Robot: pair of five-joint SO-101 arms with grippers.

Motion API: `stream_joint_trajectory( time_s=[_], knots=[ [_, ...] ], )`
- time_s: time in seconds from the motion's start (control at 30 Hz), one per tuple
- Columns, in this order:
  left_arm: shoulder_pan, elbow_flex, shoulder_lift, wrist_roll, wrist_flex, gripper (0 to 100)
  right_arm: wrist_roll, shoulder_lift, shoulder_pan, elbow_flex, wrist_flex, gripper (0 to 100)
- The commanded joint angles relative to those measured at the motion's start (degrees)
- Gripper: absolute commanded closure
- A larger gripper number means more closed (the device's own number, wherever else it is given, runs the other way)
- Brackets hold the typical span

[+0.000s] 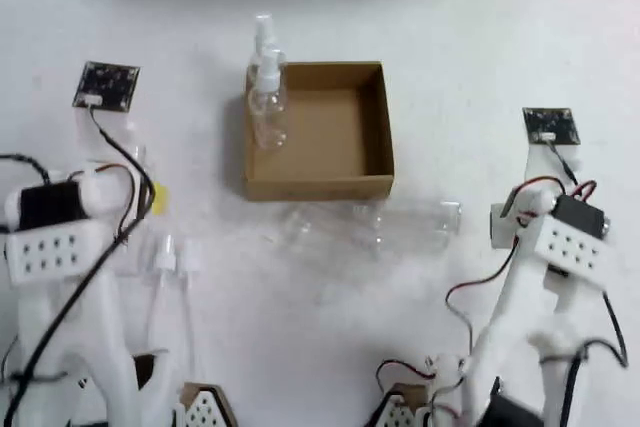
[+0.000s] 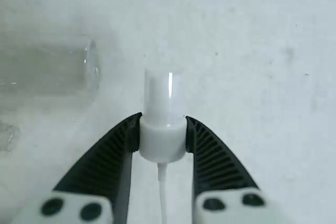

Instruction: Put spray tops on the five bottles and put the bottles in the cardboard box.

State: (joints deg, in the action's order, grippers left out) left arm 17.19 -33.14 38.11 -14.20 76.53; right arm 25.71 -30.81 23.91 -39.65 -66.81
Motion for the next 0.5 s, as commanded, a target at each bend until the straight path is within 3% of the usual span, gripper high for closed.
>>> stream_joint_trajectory(
  time_s=[0.0, 0.13, 0.3, 0.47],
  knots=[
    [-0.31, 3.43, 9.89, -0.44, 3.52, 98, 0.62, -10.07, 0.4, 4.04, -7.78, 98.1],
    [-1.71, 3.43, 17.45, -0.79, 6.51, 98, 0.7, -18.86, -4.0, 3.69, -11.38, 98.1],
    [-1.71, 3.52, 21.05, -0.44, 2.81, 98, 0.53, -32.31, -12.35, 3.78, -10.86, 98.2],
    [-1.71, 3.52, 21.49, -0.44, -0.62, 98, 0.44, -49.45, -14.55, 3.69, -2.15, 98.2]
  ],
)
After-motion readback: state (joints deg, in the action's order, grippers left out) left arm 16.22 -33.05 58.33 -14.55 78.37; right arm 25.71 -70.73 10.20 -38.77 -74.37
